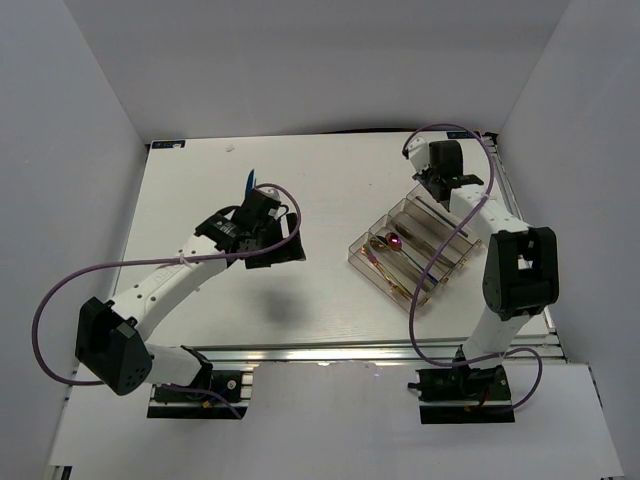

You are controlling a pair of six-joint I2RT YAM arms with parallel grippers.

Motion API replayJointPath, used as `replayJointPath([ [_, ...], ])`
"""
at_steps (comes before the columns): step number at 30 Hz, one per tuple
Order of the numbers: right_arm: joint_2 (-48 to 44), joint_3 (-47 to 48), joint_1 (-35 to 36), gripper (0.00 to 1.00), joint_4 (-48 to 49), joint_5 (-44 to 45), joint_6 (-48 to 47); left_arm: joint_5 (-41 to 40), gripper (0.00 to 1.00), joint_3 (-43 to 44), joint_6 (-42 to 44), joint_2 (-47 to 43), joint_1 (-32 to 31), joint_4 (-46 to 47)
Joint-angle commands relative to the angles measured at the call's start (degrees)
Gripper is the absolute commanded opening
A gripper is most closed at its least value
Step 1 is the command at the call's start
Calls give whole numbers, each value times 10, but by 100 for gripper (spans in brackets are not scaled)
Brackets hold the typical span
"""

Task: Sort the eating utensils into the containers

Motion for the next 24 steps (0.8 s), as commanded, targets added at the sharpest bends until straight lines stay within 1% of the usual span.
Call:
replayJointPath([
  [1, 26, 13, 1, 0, 60, -21, -25, 8, 98, -10, 15, -25, -1, -3],
  [3, 40, 26, 2, 0, 47, -21, -19, 4, 98, -13, 17, -28, -1, -5],
  [9, 51, 11, -4, 0, 23, -49, -14, -12, 98, -9, 21, -34, 0, -21],
  [11, 55, 8, -7, 5, 18, -47, -14, -12, 98, -10, 27, -33, 0, -26],
  [12, 54, 5, -8, 14, 18, -47, -14, -15, 98, -6, 34, -31, 0, -35],
  [13, 51, 4, -9, 20, 22, -43, -14, -24, 98, -6, 35, -31, 0, -38],
  [14, 51, 5, -8, 22, 19, -46, -15, -27, 98, -5, 36, -32, 0, -39],
  [15, 48, 8, -9, 28, 16, -52, -14, -30, 98, -5, 37, -34, 0, -39],
  [16, 47, 9, -9, 35, 12, -53, -14, -36, 98, -5, 37, -35, 1, -39],
  [17, 47, 10, -8, 45, 7, -53, -12, -37, 98, -5, 38, -37, 1, -38],
  [18, 44, 10, -8, 89, 5, -55, -12, -39, 98, -3, 41, -35, 3, -39],
  [22, 36, 5, -8, 89, 8, -58, -7, -58, 98, 13, 48, -27, 7, -47],
  [24, 24, 12, -9, 90, 8, -62, 12, -87, 98, 21, 49, -25, 17, -57],
])
